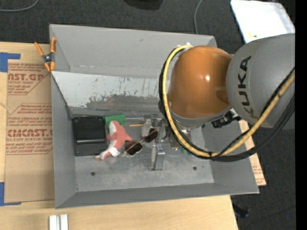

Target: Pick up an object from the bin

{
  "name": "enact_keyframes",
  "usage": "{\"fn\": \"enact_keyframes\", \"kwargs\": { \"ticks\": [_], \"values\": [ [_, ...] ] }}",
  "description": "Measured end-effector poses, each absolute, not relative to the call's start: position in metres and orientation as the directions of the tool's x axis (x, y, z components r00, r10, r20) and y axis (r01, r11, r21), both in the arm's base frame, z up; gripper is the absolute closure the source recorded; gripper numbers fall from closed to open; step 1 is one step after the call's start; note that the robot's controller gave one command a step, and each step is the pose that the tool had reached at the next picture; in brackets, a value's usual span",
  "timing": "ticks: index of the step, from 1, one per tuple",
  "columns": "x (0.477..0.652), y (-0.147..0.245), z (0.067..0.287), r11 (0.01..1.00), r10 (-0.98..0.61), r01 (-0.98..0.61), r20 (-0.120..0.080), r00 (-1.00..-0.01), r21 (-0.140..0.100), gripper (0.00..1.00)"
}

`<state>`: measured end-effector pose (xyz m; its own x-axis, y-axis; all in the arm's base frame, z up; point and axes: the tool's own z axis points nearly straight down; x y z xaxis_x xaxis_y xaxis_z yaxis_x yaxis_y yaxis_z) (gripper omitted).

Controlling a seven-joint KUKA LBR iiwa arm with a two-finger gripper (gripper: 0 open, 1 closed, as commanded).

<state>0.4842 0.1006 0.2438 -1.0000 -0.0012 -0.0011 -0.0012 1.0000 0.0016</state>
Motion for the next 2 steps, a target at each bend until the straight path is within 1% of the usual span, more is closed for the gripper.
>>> {"fn": "enact_keyframes", "kwargs": {
  "ticks": [1, 2],
  "values": [
    [0.484, 0.101, 0.244, 1.000, -0.001, -0.001, -0.001, -1.000, 0.002, 0.00],
    [0.525, 0.119, 0.196, 0.984, -0.178, -0.178, -0.012, -0.984, 0.001, 0.00]
  ]
}}
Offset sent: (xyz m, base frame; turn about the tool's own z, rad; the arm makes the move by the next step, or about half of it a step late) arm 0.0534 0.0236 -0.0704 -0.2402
